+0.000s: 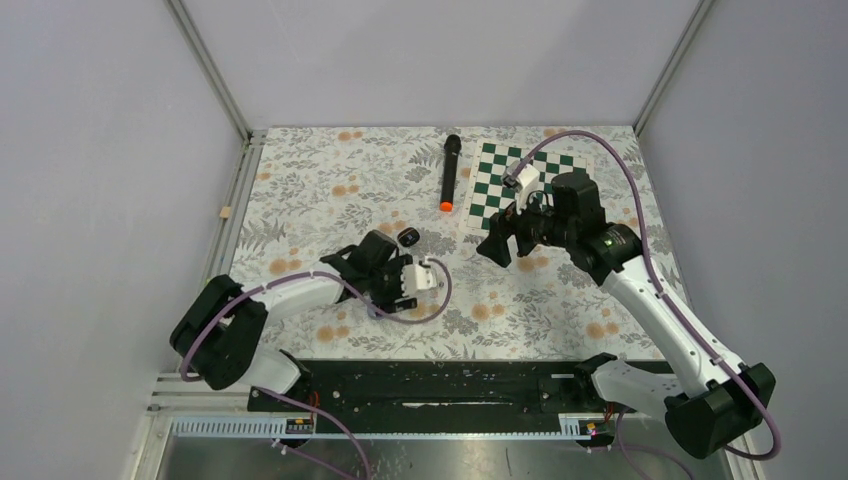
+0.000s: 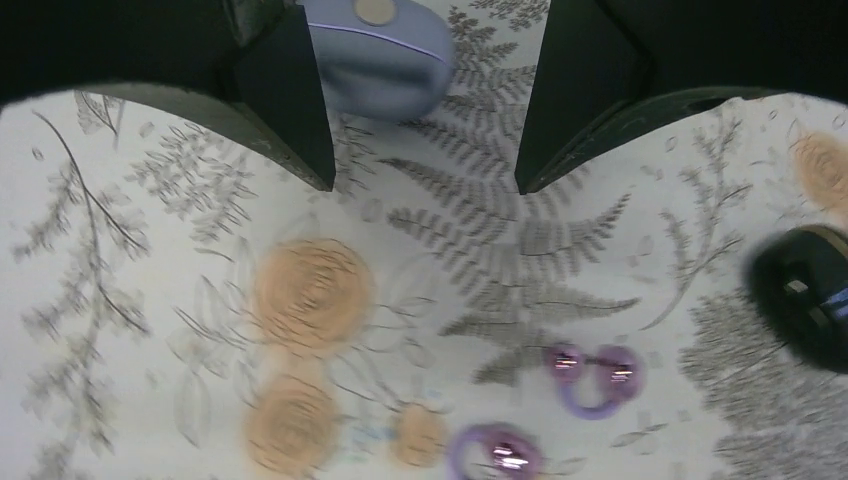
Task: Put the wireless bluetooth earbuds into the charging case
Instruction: Move the charging case to the center of the board.
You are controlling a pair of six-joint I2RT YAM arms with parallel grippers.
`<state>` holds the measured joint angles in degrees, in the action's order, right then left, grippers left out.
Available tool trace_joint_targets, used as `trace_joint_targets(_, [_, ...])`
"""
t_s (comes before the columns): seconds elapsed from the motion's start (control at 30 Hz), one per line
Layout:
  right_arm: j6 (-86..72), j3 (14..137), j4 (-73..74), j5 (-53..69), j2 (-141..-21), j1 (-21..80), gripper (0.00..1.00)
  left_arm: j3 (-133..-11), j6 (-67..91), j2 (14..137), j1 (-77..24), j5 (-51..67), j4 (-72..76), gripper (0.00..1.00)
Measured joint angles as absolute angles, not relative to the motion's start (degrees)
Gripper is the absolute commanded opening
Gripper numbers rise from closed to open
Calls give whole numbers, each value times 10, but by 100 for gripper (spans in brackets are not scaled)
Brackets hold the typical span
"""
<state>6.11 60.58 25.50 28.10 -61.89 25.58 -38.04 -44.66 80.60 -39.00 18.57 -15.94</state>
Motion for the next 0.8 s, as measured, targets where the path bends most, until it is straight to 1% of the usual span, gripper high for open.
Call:
trace_joint_targets(0.1, [56, 609, 258, 277, -633, 253, 87, -412, -396, 813, -373, 177, -163, 75])
trace_joint_targets(0.23, [50, 619, 263, 275, -651, 251, 86, -472, -338, 775, -326, 196, -216, 75])
trace_joint_targets(0.3, [45, 622, 263, 271, -657, 250, 85, -496, -314, 746, -304, 201, -236, 72])
trace_joint_targets(0.37, [39, 625, 263, 266, -663, 249, 85, -519, -285, 717, -274, 212, -265, 67])
trace_joint_targets(0.5, [23, 635, 266, 265, -681, 249, 85, -558, -214, 726, -220, 232, -339, 66])
trace_joint_targets(0.63, [14, 649, 267, 264, -691, 248, 85, -550, -93, 754, -180, 247, -385, 68])
trace_joint_targets(0.7, [11, 654, 267, 264, -692, 248, 85, -530, -19, 752, -176, 248, -394, 72])
trace_joint_targets(0.8, [1, 657, 265, 264, -692, 248, 85, -485, 65, 747, -175, 248, -389, 74])
